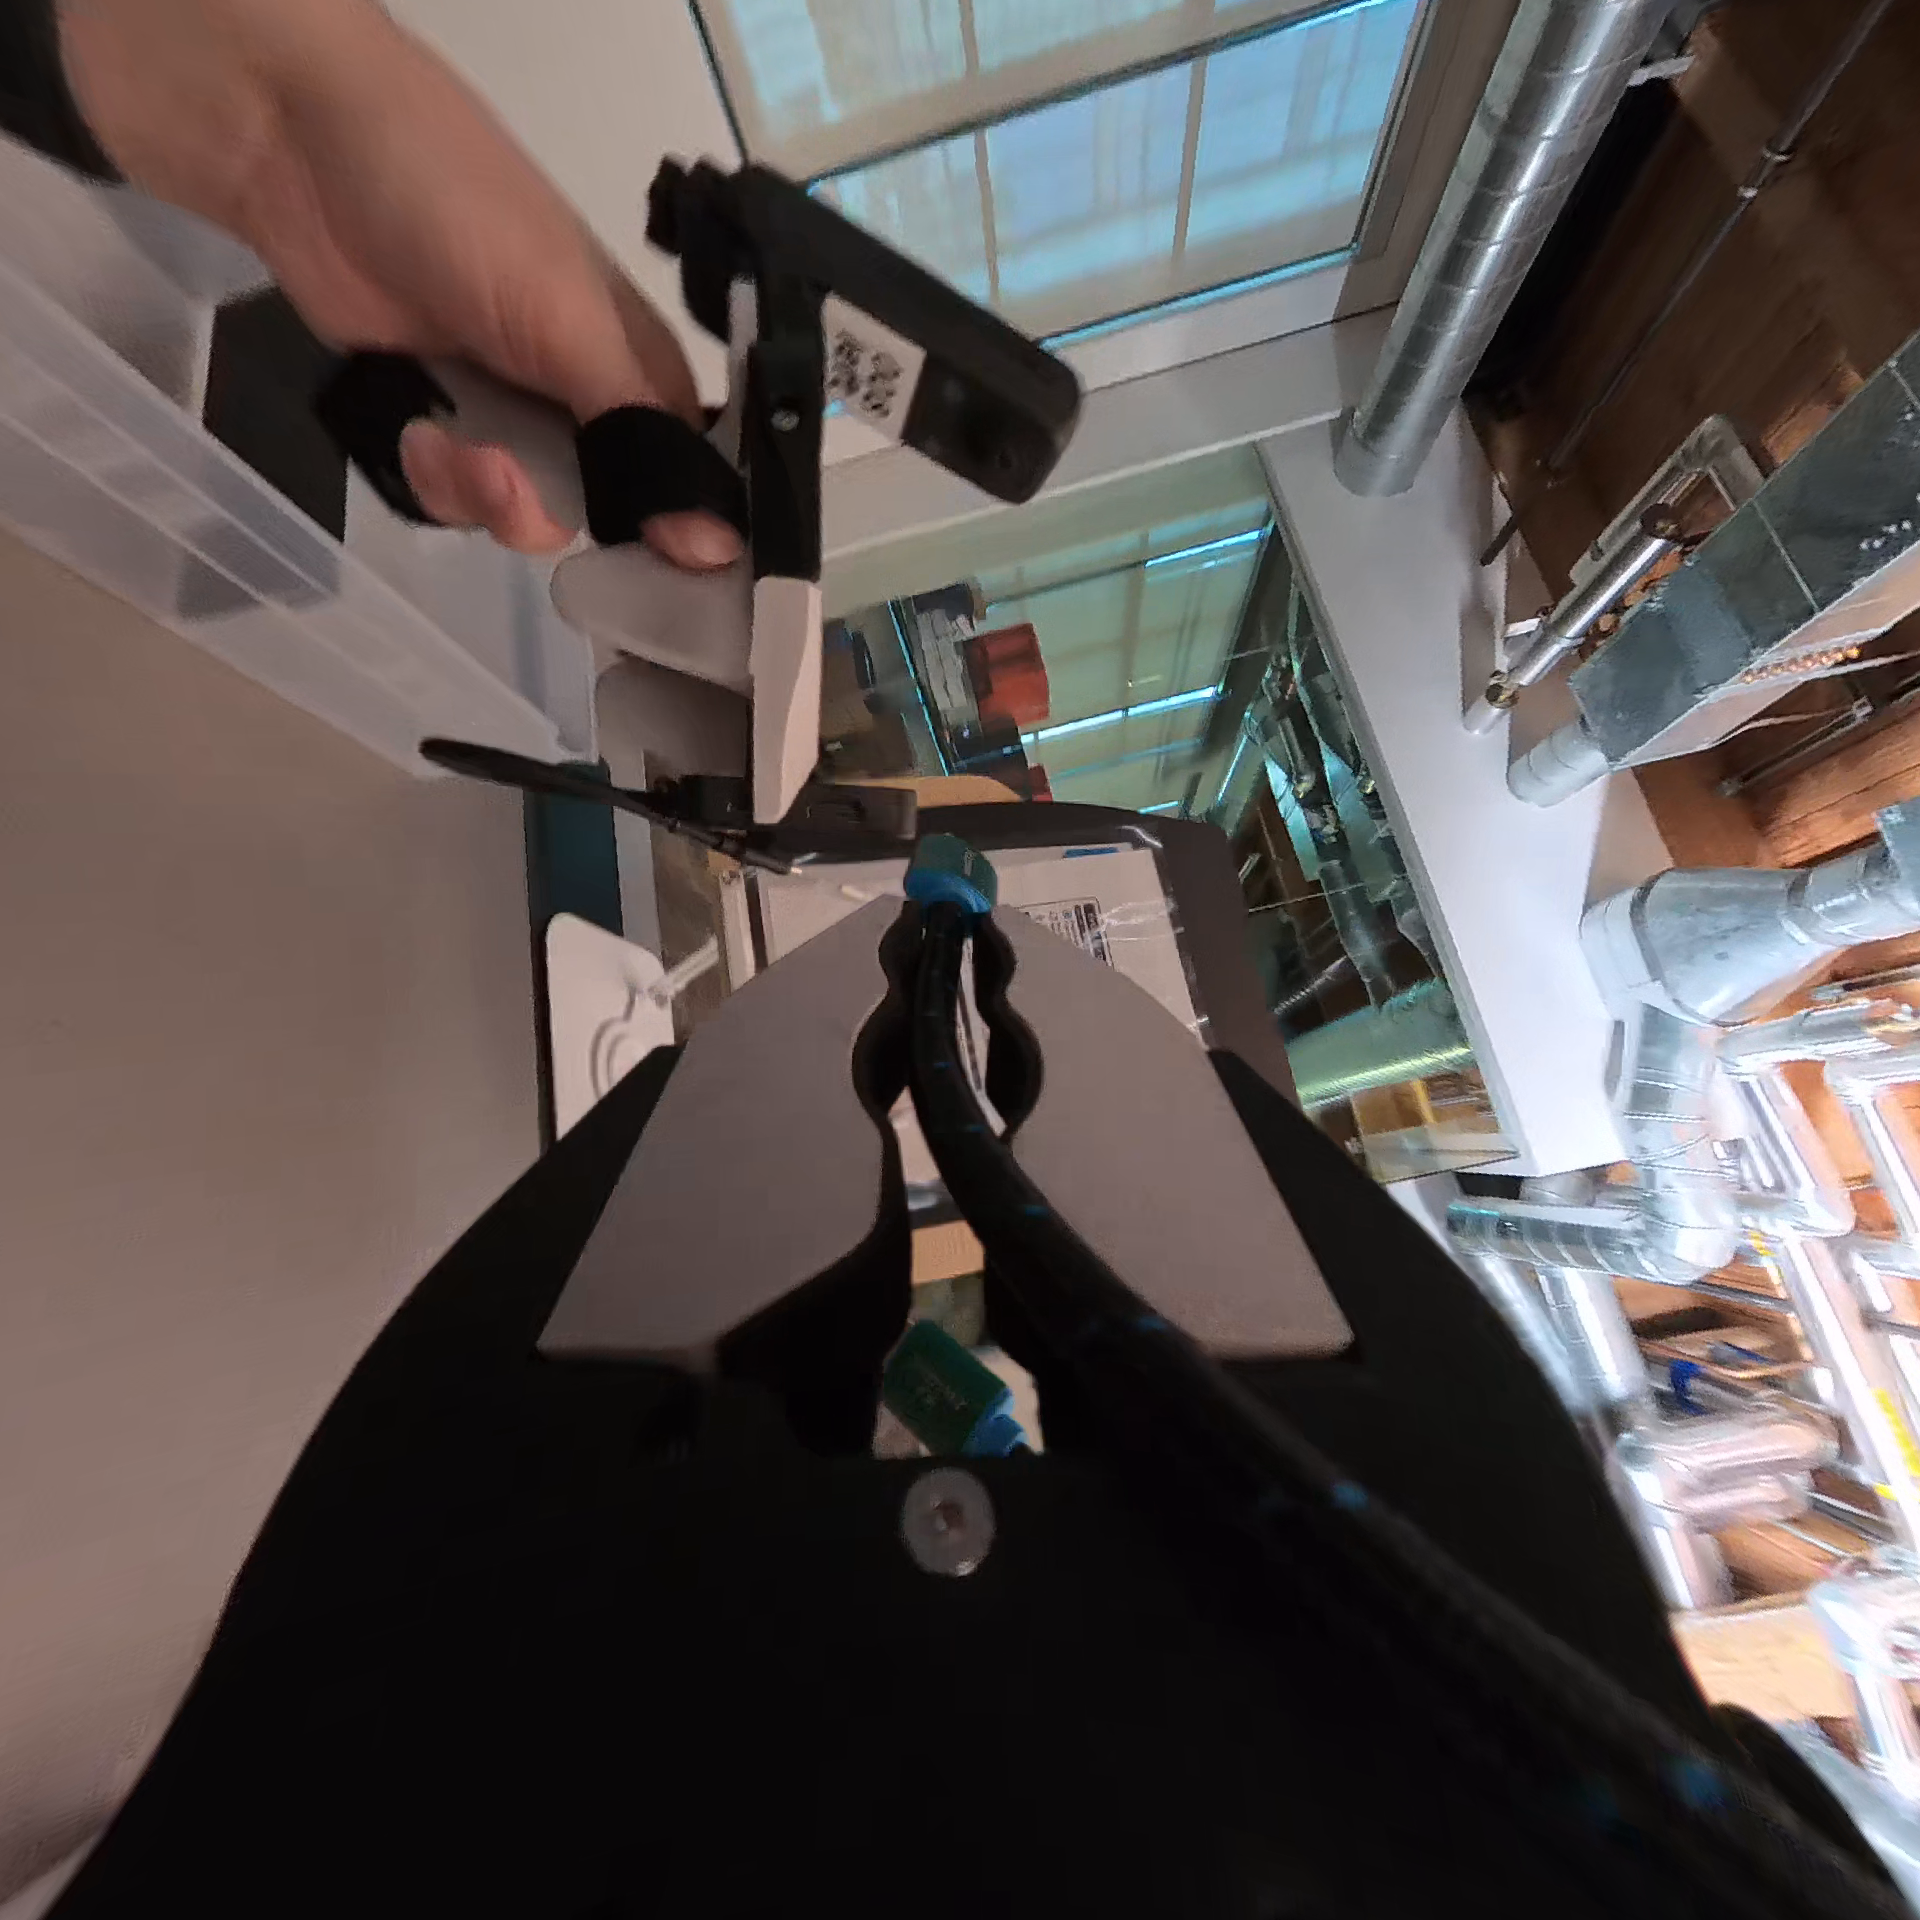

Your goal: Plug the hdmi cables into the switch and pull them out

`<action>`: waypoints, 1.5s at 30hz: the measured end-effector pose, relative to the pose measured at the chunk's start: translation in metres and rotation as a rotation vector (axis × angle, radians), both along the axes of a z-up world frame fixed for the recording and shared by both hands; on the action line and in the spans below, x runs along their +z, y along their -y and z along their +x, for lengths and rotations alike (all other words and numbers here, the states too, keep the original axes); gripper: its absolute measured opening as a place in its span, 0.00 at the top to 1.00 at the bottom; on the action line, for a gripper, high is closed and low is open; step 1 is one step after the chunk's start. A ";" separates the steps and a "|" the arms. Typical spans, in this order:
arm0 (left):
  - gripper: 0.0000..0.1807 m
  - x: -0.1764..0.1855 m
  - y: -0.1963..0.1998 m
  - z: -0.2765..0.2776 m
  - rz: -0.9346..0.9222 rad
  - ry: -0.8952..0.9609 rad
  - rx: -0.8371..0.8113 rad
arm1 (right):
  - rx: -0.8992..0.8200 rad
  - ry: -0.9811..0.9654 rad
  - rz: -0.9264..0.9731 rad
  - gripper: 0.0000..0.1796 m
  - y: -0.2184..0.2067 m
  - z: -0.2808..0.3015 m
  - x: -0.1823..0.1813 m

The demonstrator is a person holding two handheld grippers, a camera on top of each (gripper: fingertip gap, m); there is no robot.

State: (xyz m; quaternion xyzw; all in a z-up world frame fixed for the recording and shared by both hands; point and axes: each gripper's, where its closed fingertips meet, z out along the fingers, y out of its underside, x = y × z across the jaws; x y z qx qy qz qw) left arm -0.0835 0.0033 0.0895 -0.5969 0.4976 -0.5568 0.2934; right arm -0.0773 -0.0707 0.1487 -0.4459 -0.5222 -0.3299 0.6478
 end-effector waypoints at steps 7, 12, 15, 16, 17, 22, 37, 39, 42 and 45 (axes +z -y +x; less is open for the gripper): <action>0.62 -0.010 -0.001 -0.015 -0.008 -0.106 -0.030 | -0.030 0.191 0.004 0.94 -0.008 -0.017 -0.024; 0.62 -0.018 -0.002 -0.017 -0.026 -0.151 -0.044 | -0.012 0.222 -0.013 0.95 -0.014 -0.025 -0.034; 0.62 -0.021 -0.002 -0.016 -0.018 -0.166 -0.043 | -0.019 0.238 -0.024 0.94 -0.016 -0.025 -0.039; 0.62 -0.022 -0.001 -0.016 -0.015 -0.171 -0.045 | -0.013 0.237 -0.031 0.94 -0.017 -0.025 -0.040; 0.62 -0.022 -0.001 -0.016 -0.013 -0.173 -0.045 | -0.012 0.239 -0.035 0.94 -0.017 -0.025 -0.041; 0.62 -0.022 0.000 -0.015 -0.005 -0.172 -0.043 | -0.019 0.246 -0.044 0.94 -0.019 -0.024 -0.043; 0.62 -0.020 -0.003 -0.012 0.096 -0.171 0.015 | -0.039 0.214 -0.074 0.94 -0.024 -0.022 -0.045; 0.62 -0.018 -0.006 -0.011 0.133 -0.168 0.048 | -0.045 0.197 -0.077 0.94 -0.026 -0.021 -0.044; 0.62 -0.014 -0.008 -0.011 0.187 -0.151 0.074 | -0.038 0.158 -0.080 0.94 -0.026 -0.020 -0.041; 0.62 -0.011 -0.007 -0.012 0.211 -0.143 0.085 | -0.032 0.135 -0.080 0.94 -0.026 -0.020 -0.038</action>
